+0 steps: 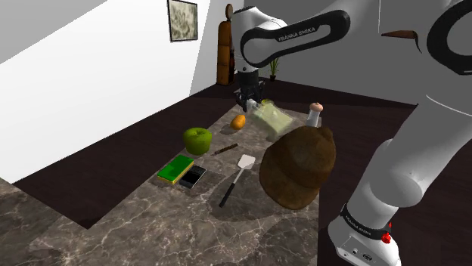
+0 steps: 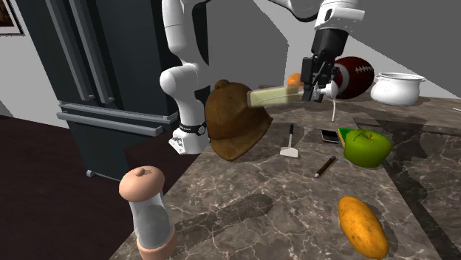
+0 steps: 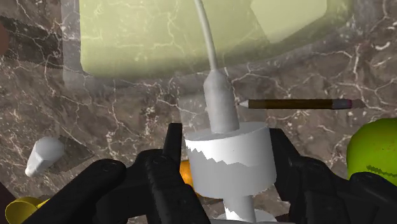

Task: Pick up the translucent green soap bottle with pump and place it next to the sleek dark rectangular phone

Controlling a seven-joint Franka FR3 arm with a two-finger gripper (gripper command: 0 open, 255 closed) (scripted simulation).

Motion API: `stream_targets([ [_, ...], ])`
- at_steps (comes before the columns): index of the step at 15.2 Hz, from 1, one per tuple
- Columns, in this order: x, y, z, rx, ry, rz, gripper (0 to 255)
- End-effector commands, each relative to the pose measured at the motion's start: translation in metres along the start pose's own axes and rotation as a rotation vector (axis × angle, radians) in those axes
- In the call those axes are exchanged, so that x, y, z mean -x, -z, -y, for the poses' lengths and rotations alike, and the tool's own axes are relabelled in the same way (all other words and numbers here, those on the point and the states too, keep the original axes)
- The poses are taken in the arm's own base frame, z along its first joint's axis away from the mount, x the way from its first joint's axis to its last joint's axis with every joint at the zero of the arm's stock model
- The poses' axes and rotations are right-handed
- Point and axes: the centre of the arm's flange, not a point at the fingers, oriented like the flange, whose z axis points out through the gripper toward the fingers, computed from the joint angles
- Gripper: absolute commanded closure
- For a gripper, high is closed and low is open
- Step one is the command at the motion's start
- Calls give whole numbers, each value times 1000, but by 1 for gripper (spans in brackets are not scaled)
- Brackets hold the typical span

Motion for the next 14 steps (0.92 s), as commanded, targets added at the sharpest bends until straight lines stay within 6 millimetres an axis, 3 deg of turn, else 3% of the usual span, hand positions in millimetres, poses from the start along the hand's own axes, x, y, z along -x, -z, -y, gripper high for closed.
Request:
stream_targets([
  [1,16,5,21,0,-1,5,255],
  [14,107,48,161,0,-1,5,255],
])
